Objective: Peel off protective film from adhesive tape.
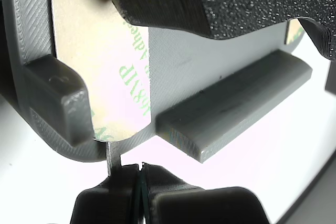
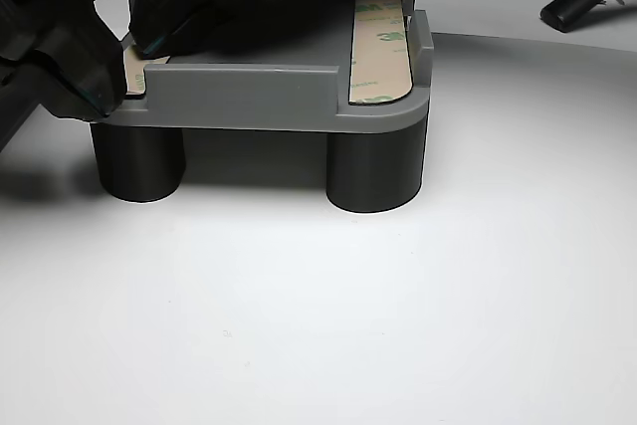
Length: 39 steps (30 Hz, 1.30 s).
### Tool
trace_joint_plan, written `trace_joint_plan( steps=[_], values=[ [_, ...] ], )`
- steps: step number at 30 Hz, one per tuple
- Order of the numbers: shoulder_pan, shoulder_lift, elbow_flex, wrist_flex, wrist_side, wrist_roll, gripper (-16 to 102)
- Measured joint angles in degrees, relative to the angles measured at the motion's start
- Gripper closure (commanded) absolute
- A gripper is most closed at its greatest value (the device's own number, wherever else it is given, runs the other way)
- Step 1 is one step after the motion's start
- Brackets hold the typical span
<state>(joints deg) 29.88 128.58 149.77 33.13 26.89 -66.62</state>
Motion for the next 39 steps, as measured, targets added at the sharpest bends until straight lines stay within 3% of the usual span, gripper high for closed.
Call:
trace_joint_plan(
  steps=[22,39],
  values=[
    [0.0,0.0,0.3,-2.4,-0.3,-0.4,97],
    [1.1,0.1,0.2,0.6,-0.2,1.4,97]
  ],
)
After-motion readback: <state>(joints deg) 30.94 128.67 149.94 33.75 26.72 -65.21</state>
